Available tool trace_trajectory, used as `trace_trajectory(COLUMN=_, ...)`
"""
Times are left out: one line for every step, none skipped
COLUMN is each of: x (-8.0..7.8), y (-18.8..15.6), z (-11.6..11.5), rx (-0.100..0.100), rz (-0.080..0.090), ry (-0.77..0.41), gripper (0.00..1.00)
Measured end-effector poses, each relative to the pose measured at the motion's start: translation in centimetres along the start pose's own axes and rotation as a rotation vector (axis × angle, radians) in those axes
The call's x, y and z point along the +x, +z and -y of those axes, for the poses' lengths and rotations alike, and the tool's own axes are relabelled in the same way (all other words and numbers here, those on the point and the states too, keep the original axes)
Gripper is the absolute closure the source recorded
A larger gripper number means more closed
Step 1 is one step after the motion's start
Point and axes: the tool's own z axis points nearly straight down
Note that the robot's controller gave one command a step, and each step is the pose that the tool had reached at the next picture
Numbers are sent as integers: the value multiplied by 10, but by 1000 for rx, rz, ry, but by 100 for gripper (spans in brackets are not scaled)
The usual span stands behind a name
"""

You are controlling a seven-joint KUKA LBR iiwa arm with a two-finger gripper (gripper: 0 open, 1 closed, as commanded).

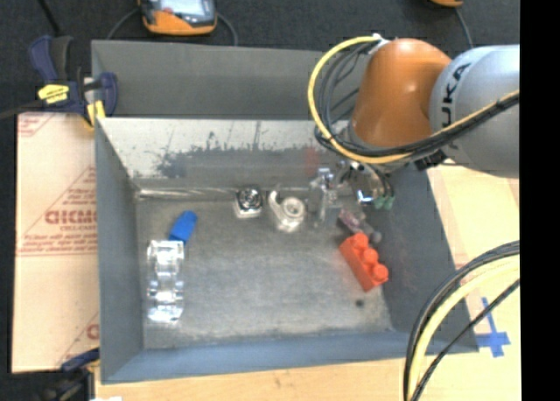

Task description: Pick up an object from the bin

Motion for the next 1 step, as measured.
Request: trace_trajectory(x=-9, y=22, z=-39, rx=1, rz=5, ry=270, gripper=100)
